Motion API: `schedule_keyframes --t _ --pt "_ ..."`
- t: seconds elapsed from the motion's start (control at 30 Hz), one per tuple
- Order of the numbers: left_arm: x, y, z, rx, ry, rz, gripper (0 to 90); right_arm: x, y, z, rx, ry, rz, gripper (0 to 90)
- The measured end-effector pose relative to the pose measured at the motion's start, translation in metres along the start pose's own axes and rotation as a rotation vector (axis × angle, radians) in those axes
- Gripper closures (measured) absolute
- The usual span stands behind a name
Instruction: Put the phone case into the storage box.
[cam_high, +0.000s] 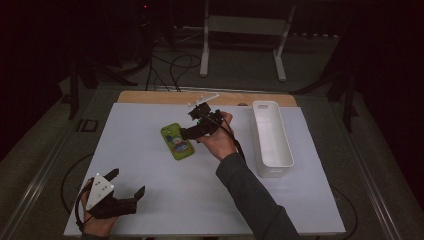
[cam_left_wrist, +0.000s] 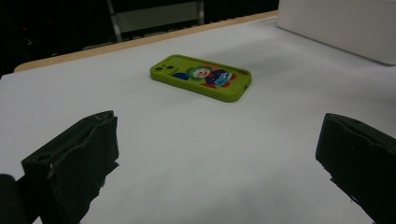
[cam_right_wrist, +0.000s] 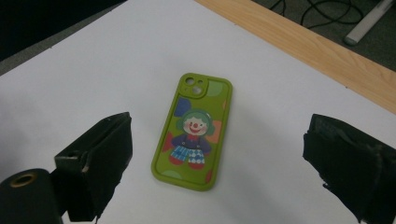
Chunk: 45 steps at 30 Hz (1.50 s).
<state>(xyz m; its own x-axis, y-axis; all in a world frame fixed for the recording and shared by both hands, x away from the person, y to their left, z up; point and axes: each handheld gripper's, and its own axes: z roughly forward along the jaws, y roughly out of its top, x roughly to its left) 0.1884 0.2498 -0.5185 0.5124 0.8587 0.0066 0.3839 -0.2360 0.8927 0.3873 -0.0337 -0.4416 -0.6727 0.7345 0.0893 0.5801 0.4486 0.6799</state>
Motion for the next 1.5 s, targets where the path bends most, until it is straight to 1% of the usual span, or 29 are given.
schedule_keyframes --t 0.2,0.23,0.27,0.47,0.73,0.87,1.1,1.23,1.5 --pt "0.000 0.000 0.000 0.000 0.001 0.002 0.0 0.000 0.001 0.005 0.020 0.003 0.008 7.8" --pt "0.000 0.000 0.000 0.000 0.001 0.002 0.0 0.001 0.001 0.007 0.023 0.004 0.008 7.8" --pt "0.000 0.000 0.000 0.001 0.002 0.002 0.0 0.001 0.002 0.010 0.038 0.000 0.002 7.8" --pt "0.000 0.000 0.000 0.001 0.002 0.002 0.0 0.002 0.003 0.016 0.065 0.005 -0.004 7.8" --pt "0.000 0.000 0.000 0.004 0.001 0.005 0.0 0.004 0.004 0.024 0.098 -0.001 -0.011 7.8" --pt "0.000 0.000 0.000 0.007 0.003 0.009 0.0 0.004 0.005 0.025 0.101 -0.001 -0.009 7.8" --pt "-0.001 0.000 0.001 0.007 0.002 0.012 0.0 0.008 0.006 0.035 0.131 -0.013 -0.022 7.8" --pt "-0.001 0.000 0.001 0.007 0.003 0.012 0.0 0.010 0.005 0.041 0.141 -0.009 -0.028 7.8" --pt "0.000 0.000 0.000 0.005 0.004 0.010 0.0 0.010 0.004 0.052 0.161 -0.010 -0.016 7.8"
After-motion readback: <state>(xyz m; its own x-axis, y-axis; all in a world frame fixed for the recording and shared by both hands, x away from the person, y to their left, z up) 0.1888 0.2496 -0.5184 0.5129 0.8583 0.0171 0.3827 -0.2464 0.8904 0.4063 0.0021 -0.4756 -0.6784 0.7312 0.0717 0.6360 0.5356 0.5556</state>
